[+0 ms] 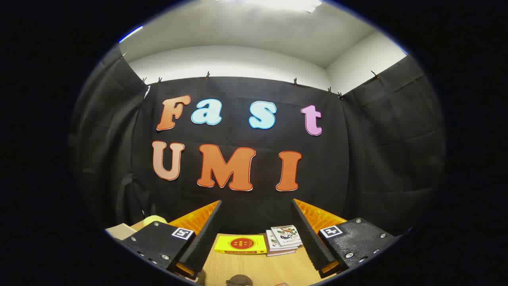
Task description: Open the storage box then place both shoes into the box .Put the left shoe in first, then the right shoe, with the right side of both shoes facing outward in a uniform manner.
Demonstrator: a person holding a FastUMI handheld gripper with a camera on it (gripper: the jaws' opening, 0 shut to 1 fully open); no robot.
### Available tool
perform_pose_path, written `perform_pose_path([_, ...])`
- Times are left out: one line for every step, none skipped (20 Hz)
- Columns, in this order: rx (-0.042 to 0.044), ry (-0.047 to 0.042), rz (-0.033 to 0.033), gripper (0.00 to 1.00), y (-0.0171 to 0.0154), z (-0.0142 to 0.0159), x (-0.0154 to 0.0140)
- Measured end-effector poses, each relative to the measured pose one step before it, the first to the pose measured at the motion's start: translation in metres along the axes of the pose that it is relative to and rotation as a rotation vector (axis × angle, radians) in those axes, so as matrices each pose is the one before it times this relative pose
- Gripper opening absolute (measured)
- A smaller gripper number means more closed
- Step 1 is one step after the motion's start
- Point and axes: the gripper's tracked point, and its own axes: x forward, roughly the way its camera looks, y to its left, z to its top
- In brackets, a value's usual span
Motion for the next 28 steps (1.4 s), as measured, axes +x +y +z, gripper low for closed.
perform_pose_path([-0.00322, 0.00206, 0.00629, 1.00, 0.00263, -0.00005, -0.00004])
perform_pose_path([-0.00301, -0.00082, 0.00503, 1.00, 0.00210, 0.00053, -0.00073])
perform_pose_path([-0.00259, 0.00009, 0.00297, 1.00, 0.00172, 0.00051, 0.00039])
perform_pose_path([-0.00107, 0.00054, 0.00537, 1.00, 0.00239, -0.00029, 0.00035])
perform_pose_path([0.00020, 0.00096, 0.00382, 1.00, 0.00259, -0.00034, -0.00018])
perform_pose_path([0.00152, 0.00154, 0.00482, 1.00, 0.00184, -0.00044, -0.00048])
perform_pose_path([0.00289, 0.00105, 0.00389, 1.00, 0.00219, 0.00000, 0.00091])
perform_pose_path([0.00296, 0.00222, 0.00218, 1.00, 0.00063, 0.00070, -0.00016])
perform_pose_path([0.00468, -0.00119, 0.00439, 1.00, 0.00128, 0.00089, -0.00023])
perform_pose_path([0.00271, -0.00154, 0.00122, 1.00, 0.00075, 0.00102, -0.00021])
perform_pose_path([0.00103, -0.00242, 0.00278, 1.00, 0.00091, 0.00033, 0.00032])
perform_pose_path([-0.00190, -0.00046, 0.00054, 1.00, 0.00059, -0.00025, 0.00037])
perform_pose_path([-0.00167, 0.00269, 0.00428, 1.00, 0.00168, -0.00197, 0.00029])
perform_pose_path([-0.00119, 0.00299, 0.00378, 1.00, 0.00186, -0.00169, 0.00014])
perform_pose_path([0.00018, 0.00580, 0.00497, 1.00, 0.00124, -0.00153, -0.00095])
perform_pose_path([0.00320, 0.00523, 0.00791, 1.00, 0.00259, -0.00191, -0.00038])
perform_pose_path([0.00487, 0.00728, 0.00801, 1.00, 0.00276, -0.00217, 0.00040])
perform_pose_path([0.00405, 0.00863, 0.01197, 1.00, 0.00348, -0.00246, 0.00014])
perform_pose_path([0.00263, 0.01610, 0.01116, 1.00, 0.00249, -0.00493, 0.00090])
perform_pose_path([0.01020, 0.02298, 0.00870, 1.00, 0.00276, -0.00753, 0.00058])
perform_pose_path([0.01473, 0.02350, 0.01834, 1.00, 0.00558, -0.00652, 0.00008])
perform_pose_path([0.01534, 0.02550, 0.01674, 1.00, 0.00498, -0.00724, 0.00069])
perform_pose_path([0.01404, 0.01968, 0.01890, 1.00, 0.00393, -0.00655, 0.00040])
perform_pose_path([0.01399, 0.01663, 0.01664, 1.00, 0.00522, -0.00554, 0.00196])
perform_pose_path([0.01622, 0.01872, 0.02307, 1.00, 0.00643, -0.00613, 0.00102])
perform_pose_path([0.02052, 0.02213, 0.02389, 1.00, 0.00724, -0.00703, 0.00103])
perform_pose_path([0.02097, 0.02271, 0.02683, 1.00, 0.00729, -0.00819, 0.00049])
perform_pose_path([0.02084, 0.02786, 0.02257, 1.00, 0.00706, -0.00989, 0.00174])
